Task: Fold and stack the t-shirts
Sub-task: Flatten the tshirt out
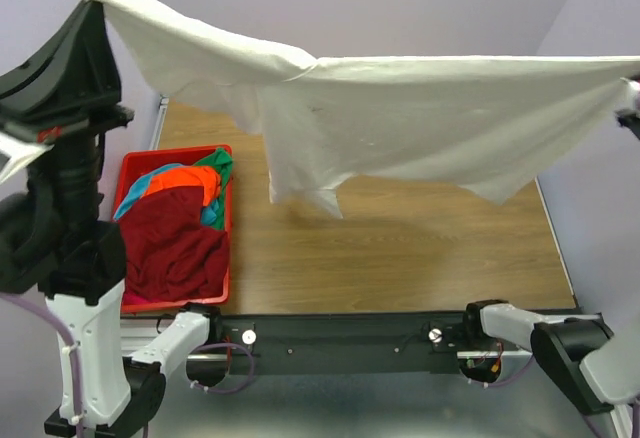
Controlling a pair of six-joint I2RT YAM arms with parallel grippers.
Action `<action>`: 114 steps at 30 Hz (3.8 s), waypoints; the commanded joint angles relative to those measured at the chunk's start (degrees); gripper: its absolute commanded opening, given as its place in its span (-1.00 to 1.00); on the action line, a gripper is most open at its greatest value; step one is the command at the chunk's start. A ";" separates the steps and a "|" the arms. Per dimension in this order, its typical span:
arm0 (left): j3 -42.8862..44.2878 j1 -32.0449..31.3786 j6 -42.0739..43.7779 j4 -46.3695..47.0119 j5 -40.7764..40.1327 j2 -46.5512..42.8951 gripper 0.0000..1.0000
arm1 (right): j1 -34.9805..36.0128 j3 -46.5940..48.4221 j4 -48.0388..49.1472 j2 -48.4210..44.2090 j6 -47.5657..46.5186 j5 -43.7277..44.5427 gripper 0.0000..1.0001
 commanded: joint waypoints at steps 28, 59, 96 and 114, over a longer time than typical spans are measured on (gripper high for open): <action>-38.82 0.25 -8.19 16.43 5.33 24.35 -1.00 | 5.55 -63.01 23.51 -4.46 5.63 1.67 -0.99; 15.51 3.06 0.60 -12.93 9.81 71.67 -1.00 | -10.72 -56.80 49.25 35.10 19.96 -6.78 -0.99; 6.82 3.06 4.03 -9.15 11.05 66.75 -1.00 | -14.85 -70.34 53.03 24.55 22.94 -15.75 -0.99; -10.04 2.88 4.38 -0.73 9.20 45.15 -1.00 | -14.85 -75.26 52.25 5.88 21.37 -16.27 -0.99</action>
